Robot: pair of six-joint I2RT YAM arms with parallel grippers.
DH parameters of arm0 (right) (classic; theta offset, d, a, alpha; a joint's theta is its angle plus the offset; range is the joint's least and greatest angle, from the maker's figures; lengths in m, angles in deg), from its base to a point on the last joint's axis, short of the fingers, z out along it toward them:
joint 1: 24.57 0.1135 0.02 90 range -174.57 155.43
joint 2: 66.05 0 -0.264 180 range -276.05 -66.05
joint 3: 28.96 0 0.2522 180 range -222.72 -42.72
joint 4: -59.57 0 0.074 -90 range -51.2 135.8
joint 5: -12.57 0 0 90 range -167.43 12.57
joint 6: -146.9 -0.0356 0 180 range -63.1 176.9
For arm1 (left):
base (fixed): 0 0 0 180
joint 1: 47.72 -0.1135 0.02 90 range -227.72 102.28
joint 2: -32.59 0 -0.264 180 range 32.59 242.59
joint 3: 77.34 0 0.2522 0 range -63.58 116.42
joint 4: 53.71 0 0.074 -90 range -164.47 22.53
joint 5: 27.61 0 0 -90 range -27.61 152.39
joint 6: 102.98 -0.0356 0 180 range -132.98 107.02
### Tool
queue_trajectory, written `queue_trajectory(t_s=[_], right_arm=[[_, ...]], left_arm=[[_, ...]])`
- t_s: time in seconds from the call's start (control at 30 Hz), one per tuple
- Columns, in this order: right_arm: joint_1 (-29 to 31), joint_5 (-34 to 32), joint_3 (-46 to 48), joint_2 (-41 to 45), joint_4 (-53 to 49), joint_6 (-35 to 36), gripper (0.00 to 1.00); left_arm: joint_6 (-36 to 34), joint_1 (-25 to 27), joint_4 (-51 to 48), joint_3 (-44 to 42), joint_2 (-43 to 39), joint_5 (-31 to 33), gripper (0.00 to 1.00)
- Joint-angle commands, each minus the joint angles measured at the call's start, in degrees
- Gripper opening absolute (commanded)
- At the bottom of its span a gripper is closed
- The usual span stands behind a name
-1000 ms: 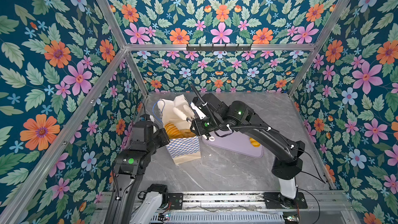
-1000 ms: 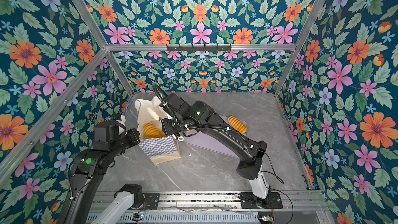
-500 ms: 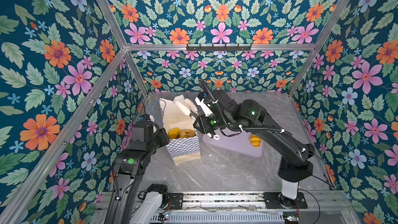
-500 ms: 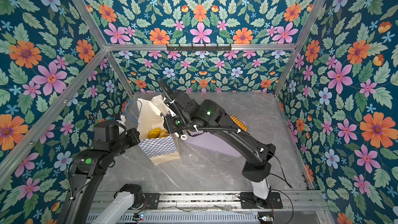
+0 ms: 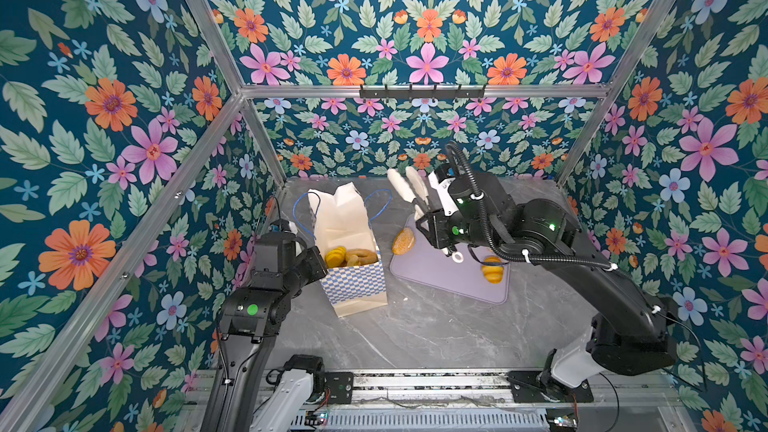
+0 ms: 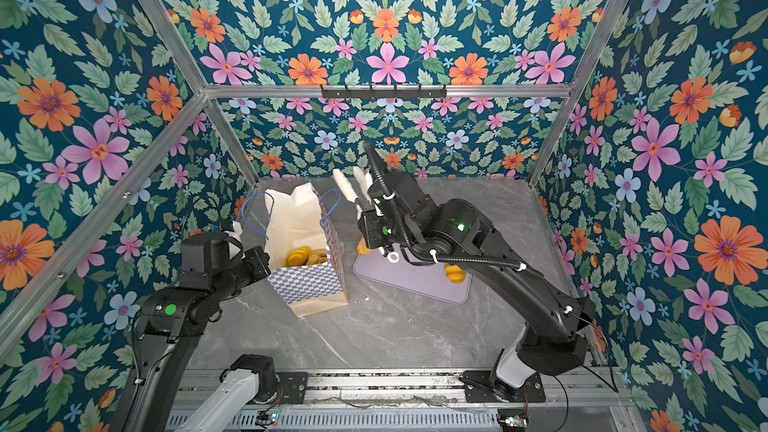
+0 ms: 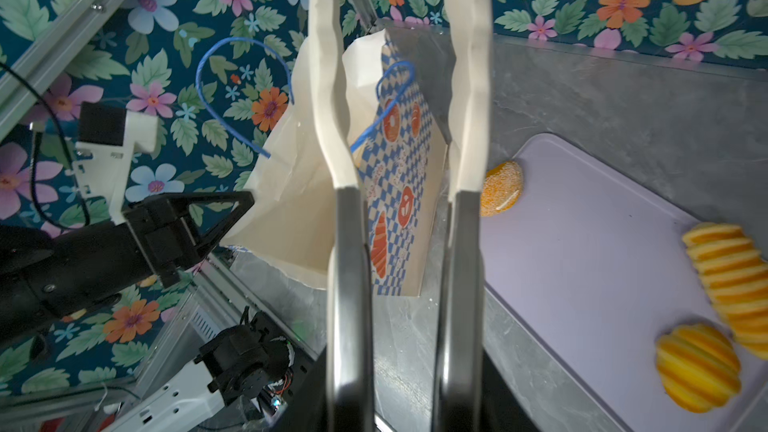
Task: Place the fake bread into the paper bag
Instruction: 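Move the empty tongs back over the tray toward the orange sugared bun, then close the right gripper's tongs on the orange sugar-coated oval bun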
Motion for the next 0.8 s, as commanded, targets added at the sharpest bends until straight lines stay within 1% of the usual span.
queue_trajectory(t_s=[0.0,0.13,0.3,0.53,0.77], right_arm=[[-3.34,3.05,6.24,2.98,6.47,-3.39,0.4],[-8.31,7.22,15.04,6.1,10.66,-6.25,0.41],[-12.68,12.44,22.98,6.91,15.08,-9.05,0.41],[-16.41,20.23,31.5,5.27,22.14,-13.27,0.41],[-17.46,25.63,37.22,0.32,28.7,-17.47,0.41]], left_arm=[[0.07,0.04,0.5,0.64,0.09,0.09,0.05],[0.06,0.07,0.6,0.6,0.16,0.1,0.05],[0.08,0.05,0.58,0.52,0.18,0.1,0.05],[0.16,0.1,0.59,0.24,0.09,0.09,0.05],[0.12,0.08,0.84,-0.25,-0.04,0.01,0.04]])
